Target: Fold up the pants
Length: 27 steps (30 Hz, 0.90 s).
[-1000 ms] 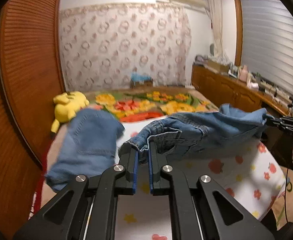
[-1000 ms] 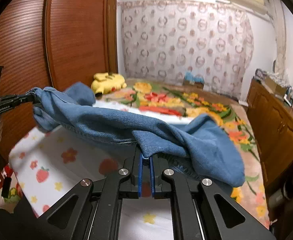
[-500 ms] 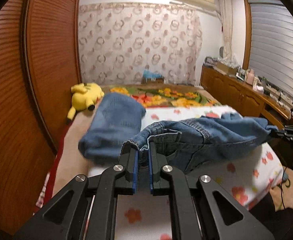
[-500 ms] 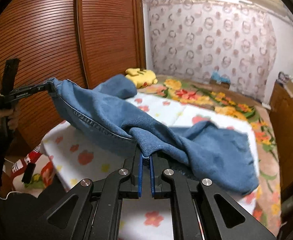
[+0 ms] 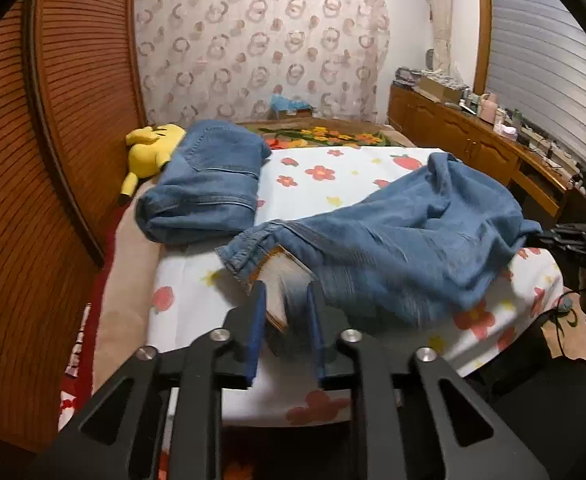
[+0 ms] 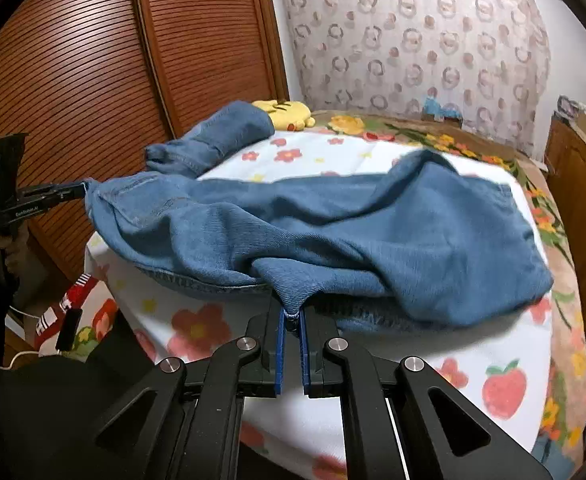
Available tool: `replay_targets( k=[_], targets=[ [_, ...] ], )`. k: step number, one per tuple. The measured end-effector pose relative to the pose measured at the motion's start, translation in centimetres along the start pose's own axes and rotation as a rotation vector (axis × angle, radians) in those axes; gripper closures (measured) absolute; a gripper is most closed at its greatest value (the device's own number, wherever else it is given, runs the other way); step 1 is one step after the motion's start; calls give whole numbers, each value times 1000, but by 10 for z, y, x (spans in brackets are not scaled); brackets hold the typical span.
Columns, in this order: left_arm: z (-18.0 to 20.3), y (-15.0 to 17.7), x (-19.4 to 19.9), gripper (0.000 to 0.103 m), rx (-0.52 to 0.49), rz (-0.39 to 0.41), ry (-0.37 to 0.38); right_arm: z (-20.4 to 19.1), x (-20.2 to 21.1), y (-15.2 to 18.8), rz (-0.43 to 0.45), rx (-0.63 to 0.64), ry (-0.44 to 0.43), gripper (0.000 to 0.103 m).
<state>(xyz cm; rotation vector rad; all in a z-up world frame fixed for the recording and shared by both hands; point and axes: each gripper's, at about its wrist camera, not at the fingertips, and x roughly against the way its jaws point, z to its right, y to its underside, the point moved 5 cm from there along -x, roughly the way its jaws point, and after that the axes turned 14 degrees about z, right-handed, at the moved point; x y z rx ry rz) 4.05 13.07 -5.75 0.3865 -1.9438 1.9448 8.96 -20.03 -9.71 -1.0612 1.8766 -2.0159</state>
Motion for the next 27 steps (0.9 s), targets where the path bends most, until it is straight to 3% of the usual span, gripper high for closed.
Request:
replay_targets(
  k=[2,10,20,24,27],
  targets=[
    [-6,-3,3,59,14,10,-17,-2,-1,5,-9,-16,-3,97],
    [3,-13,-8,27,11,37,14,2,1,6,4,-37,11,93],
    [50,-35,-38,26,-30,63,104,15,21,10,63,-23,82,90],
    [71,-43,-55,26,-51,63,146,33,25,11,87,-41,153,73],
    [86,-45,-71,26,-62,58,175,50,27,13,97,-53,205,71]
  ],
)
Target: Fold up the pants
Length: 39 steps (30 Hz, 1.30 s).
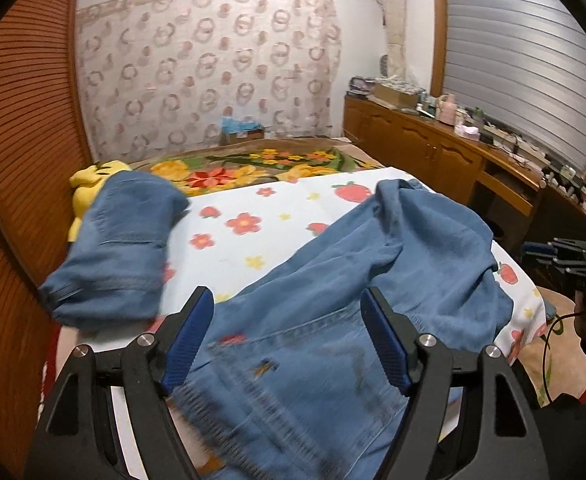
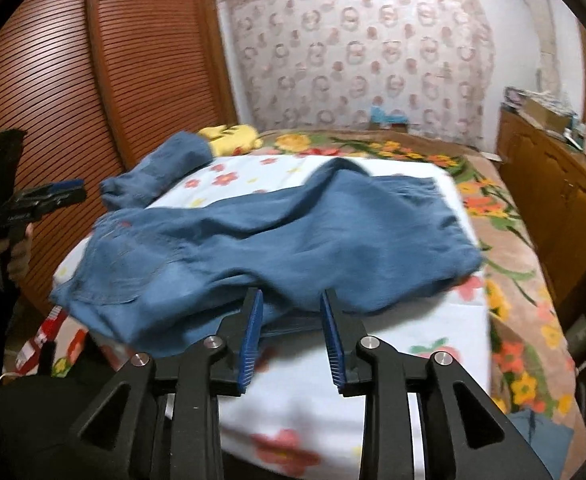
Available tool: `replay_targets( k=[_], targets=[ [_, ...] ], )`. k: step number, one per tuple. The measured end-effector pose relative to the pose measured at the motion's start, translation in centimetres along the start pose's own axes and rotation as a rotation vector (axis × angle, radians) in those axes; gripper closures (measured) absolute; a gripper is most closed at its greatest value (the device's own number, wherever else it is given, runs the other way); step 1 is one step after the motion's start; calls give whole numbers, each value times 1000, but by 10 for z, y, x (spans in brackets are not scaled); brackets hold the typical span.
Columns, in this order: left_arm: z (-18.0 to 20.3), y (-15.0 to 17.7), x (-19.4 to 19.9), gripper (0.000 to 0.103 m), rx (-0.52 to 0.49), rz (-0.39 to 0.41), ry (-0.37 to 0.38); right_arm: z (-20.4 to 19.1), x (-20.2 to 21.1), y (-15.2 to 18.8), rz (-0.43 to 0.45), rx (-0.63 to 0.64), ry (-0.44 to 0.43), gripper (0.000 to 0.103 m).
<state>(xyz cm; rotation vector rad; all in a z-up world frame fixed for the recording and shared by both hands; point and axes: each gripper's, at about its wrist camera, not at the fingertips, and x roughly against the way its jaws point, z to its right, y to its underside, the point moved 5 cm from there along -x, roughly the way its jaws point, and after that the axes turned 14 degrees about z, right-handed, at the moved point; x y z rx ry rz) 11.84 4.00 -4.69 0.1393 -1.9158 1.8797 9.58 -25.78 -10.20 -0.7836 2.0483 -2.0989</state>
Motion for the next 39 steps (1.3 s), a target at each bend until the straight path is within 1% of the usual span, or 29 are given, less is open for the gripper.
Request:
replay_targets(
  k=[5,9,12,14,17,21,23,30,36,39],
  targets=[
    [18,6,-33,26,-6,-23,45,24,-4,4,7,-5,86,70],
    [23,14,-58,26,0,-30,54,44,-15,9,-4,-23,146,66],
    [21,22,-75,26,12,-40,57,60,-30,7,-16,-42,187,65],
    [20,26,-82,26,20,-53,56,68,-39,5,-25,-52,207,65],
    [18,31,-82,26,44,-55,61,78,-55,-1,-35,-72,222,65],
    [15,33,-81,26,56,-44,54,75,-69,-16,-32,-76,199,65],
    [14,35,-82,26,63,-45,50,72,-79,-25,-33,-54,191,65],
    [12,37,-82,26,64,-30,30,78,-142,-49,-56,-3,135,65],
    [2,39,-82,26,111,-25,9,78,-199,-48,-155,37,108,65],
    [1,40,-81,26,115,-23,8,77,-214,-44,-196,50,88,65]
  ],
)
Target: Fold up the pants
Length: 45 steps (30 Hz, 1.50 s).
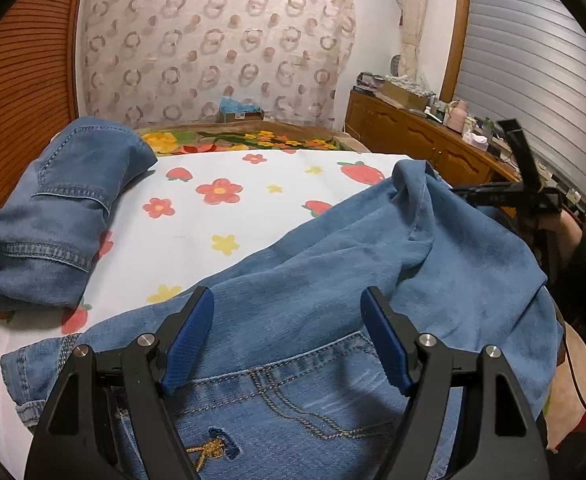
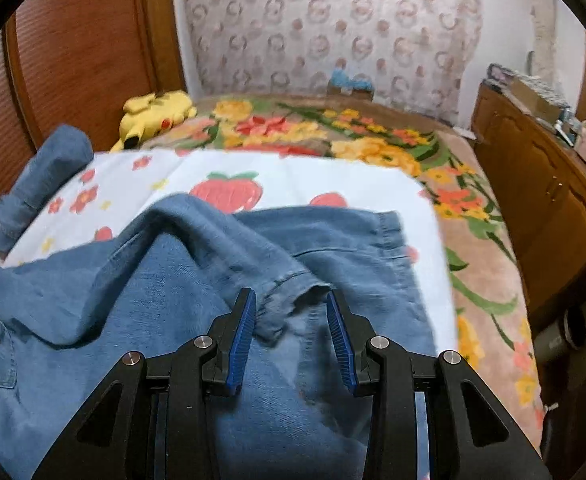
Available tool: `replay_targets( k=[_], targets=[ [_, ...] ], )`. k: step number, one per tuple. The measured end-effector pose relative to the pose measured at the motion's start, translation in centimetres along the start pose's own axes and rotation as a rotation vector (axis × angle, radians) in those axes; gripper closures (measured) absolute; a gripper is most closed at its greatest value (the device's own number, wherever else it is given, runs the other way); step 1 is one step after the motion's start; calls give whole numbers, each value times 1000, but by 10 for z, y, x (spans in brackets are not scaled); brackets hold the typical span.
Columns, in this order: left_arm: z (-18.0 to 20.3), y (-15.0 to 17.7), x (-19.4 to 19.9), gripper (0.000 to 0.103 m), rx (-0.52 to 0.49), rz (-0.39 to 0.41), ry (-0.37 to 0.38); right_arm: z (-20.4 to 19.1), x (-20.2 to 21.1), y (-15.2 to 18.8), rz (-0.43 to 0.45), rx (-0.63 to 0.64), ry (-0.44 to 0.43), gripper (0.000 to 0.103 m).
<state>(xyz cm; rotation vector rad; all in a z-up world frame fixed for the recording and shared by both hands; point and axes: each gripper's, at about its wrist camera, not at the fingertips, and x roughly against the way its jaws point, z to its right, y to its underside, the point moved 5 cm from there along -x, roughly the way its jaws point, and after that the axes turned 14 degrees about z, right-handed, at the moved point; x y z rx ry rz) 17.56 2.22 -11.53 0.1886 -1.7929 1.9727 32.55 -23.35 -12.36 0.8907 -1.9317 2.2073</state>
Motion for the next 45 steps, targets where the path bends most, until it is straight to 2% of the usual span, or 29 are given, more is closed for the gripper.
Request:
replay_targets(
  k=[7,11,12,13,21,26,27,29,30,31,35,45],
  targets=[
    [5,1,0,26,-38,1,-17,-3,-15,-4,-45,33,7,65],
    [6,1,-1,26,-35,-2,-18,-5,-24,-17,-33,49,26,66],
    [6,2,-1,26,-35,-2,-18,-7,-24,-19,-25,53,24,85],
    [6,2,-1,26,-35,-3,-18,-9,-23,-22,-20,62,18,87],
    [6,2,-2,26,-35,-4,-18,6,-1,-74,115,105,120,88],
    [6,3,-1,26,-37,-5,-18,4,-9,-96,123,124,176,88],
    [6,3,-1,26,-37,-6,-18,2,-14,-96,115,129,178,88],
    [6,3,-1,26,-35,-6,-17,-12,-22,-91,91,141,183,78],
    [5,3,-1,26,-34,-6,-17,-13,-25,-88,85,135,191,69],
    [5,3,-1,26,-32,-6,-15,-15,-29,-88,83,119,180,64],
    [6,3,-1,26,-30,-7,-15,-2,-22,-87,78,63,141,63],
    [6,3,-2,26,-37,-11,-16,18,52,-24,50,-6,47,63]
  ],
)
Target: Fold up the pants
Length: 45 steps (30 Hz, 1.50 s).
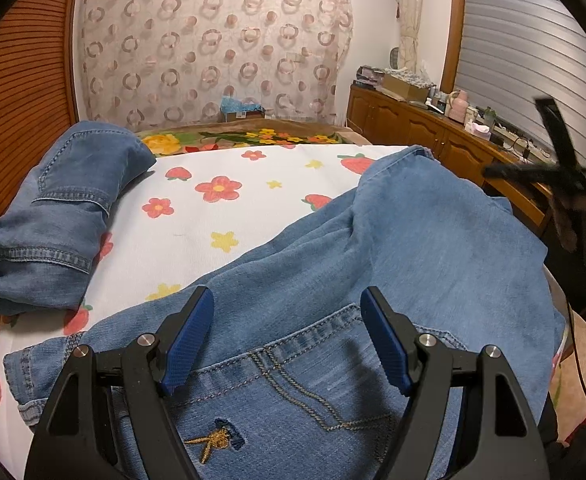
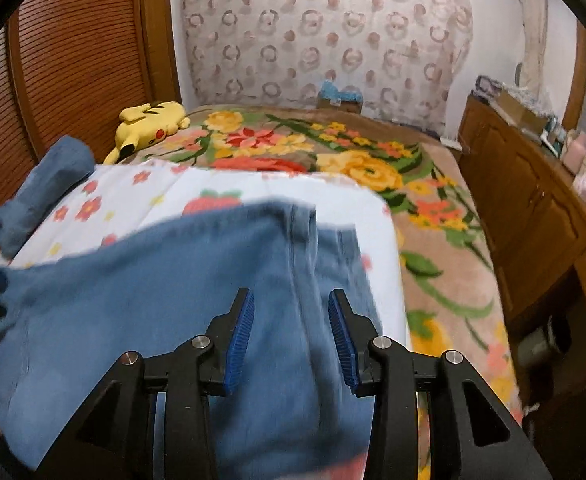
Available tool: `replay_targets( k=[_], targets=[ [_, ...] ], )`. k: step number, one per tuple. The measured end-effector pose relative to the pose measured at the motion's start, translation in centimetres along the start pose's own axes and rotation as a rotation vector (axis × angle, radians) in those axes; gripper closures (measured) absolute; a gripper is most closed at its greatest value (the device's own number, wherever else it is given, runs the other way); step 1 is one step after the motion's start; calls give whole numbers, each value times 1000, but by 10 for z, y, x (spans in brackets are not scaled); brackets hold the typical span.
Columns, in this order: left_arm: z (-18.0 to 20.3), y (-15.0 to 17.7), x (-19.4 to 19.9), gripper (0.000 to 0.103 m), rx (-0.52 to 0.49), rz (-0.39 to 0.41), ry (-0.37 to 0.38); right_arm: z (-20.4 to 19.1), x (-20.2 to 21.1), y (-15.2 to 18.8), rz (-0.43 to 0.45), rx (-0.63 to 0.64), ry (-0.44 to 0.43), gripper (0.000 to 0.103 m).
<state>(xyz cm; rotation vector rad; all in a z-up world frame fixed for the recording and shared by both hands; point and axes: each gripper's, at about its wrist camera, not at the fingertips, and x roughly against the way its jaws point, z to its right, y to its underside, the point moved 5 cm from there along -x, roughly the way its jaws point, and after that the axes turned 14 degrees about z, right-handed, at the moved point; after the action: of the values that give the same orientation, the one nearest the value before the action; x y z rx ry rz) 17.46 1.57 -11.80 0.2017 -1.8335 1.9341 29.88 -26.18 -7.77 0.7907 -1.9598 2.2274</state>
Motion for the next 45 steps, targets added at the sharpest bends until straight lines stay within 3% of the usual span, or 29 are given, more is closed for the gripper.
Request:
replay_targets(
  k=[5,10,19,20,21,22,28,32,35,40,45],
  targets=[
    [0,0,-1,26,-2,-2,-1,6,24,25,-19,-42,3,63],
    [0,1,-2,26,-13,-6,-6,2,18,38,-35,-79,16,63],
    [4,-8,6,26,-40,31,-23,8,2,33,-25,-153,2,63],
    [5,-11,8,26,-42,36,-20,6,2,34,-25,-148,-8,64],
    [6,-14,12,26,-41,42,-16,4,3,34,-19,-141,-25,82],
    [6,-16,14,26,-42,47,-13,2,5,34,-10,-129,-46,86],
    [15,-25,23,26,-61,67,1,13,36,15,99,-67,0,91],
    [18,-24,22,26,-67,62,5,34,54,7,141,-86,35,91],
    [17,-23,20,26,-66,55,7,39,53,19,106,-81,67,90],
    [16,-21,18,26,-65,43,7,37,52,33,69,-103,102,78],
    [18,-21,17,26,-75,35,4,29,55,24,68,-107,97,70]
  ],
)
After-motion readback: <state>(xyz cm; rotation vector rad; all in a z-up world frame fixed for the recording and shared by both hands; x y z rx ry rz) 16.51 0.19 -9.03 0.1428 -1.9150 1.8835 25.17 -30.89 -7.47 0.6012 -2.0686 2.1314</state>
